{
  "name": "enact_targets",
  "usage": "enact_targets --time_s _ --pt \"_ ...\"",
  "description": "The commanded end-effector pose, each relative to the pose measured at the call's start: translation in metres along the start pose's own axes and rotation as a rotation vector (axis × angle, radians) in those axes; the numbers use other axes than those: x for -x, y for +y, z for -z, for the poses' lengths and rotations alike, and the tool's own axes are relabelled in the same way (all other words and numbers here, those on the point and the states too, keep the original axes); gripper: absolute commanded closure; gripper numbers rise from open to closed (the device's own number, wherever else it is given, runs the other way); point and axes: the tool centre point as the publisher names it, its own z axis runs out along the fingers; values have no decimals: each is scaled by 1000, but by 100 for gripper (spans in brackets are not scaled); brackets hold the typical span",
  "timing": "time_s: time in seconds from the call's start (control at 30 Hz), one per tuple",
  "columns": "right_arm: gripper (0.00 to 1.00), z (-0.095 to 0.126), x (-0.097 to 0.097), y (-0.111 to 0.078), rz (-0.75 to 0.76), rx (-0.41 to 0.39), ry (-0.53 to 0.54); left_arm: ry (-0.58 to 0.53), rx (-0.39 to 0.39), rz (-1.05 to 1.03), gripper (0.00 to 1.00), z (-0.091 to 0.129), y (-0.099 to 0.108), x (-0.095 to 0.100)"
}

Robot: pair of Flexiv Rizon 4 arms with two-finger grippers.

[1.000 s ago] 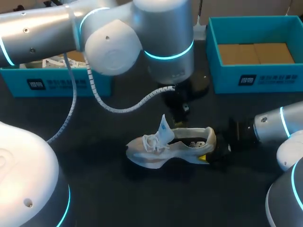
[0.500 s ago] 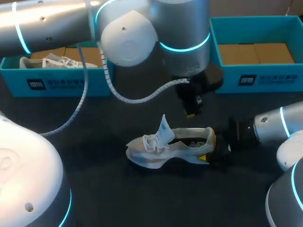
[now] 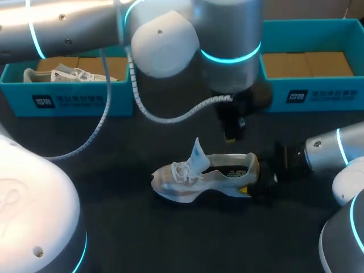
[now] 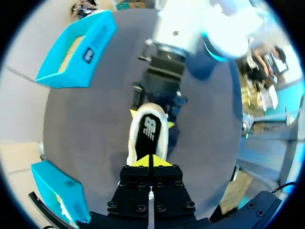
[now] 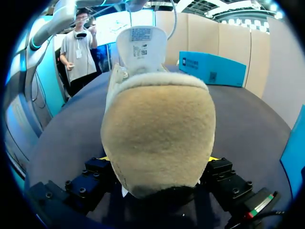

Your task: Take the shoe out of the shoebox, open the shoe tongue, remove and reinsert the insole, then place the shoe into the shoebox

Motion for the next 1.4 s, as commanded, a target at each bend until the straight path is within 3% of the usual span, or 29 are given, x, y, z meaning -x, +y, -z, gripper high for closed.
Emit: enact_targets --time_s 0.03,0.1,0.27,0.37,0.43,0.83,1.4 --pt "100 -2 0 -1 -1 -5 -1 35 86 -63 100 -32 -10 5" --pt "100 -2 0 -1 -1 -5 -1 70 59 -109 100 -37 -7 6" --pt "100 -2 0 -1 -1 -5 -1 86 94 -178 100 -57 -7 9" --pt "100 -2 0 -1 -1 -5 -1 73 129 -184 100 -72 -6 8" --pt "100 -2 0 -1 -1 -5 -1 147 212 -169 100 -75 -4 7" --pt "100 -2 0 -1 -1 -5 -1 147 212 -169 100 -75 -4 7" --pt "100 -2 0 -1 -1 -5 -1 185 178 -266 100 -108 11 -6"
